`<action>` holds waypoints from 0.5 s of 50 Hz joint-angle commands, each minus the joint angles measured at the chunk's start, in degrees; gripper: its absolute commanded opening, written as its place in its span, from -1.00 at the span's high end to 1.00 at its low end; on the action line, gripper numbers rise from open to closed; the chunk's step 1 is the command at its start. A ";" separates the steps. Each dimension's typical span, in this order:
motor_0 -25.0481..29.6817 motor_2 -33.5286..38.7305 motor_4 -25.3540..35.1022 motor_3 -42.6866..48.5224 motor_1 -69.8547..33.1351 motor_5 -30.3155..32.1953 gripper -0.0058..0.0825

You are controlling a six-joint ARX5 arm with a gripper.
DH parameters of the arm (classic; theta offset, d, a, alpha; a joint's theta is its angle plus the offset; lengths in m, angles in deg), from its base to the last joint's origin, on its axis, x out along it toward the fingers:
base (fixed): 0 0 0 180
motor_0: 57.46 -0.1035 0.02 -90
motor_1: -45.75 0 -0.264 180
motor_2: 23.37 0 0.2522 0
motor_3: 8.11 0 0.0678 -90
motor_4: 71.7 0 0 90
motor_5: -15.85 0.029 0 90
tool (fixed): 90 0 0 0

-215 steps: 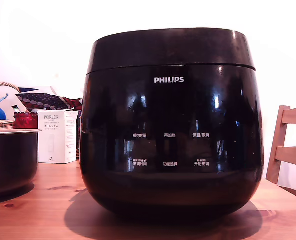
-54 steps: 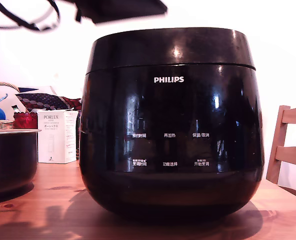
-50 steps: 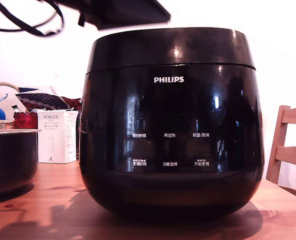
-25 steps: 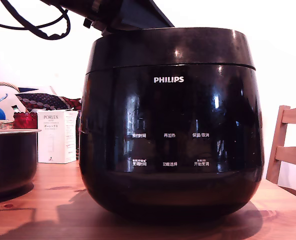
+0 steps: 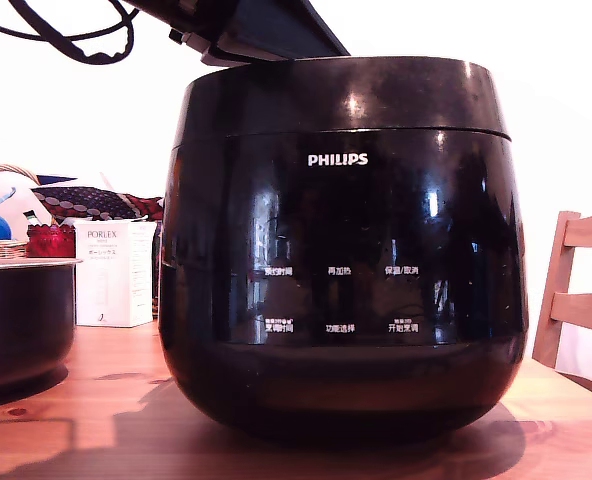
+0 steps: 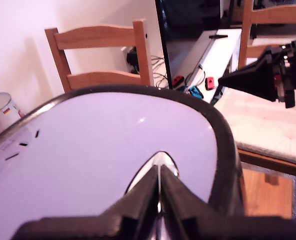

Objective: Open the rice cooker by pressing the large metal button on the top of its lid with medium force

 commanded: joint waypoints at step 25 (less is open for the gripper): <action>-0.09 3.32 -2.29 7.13 -7.37 1.86 0.92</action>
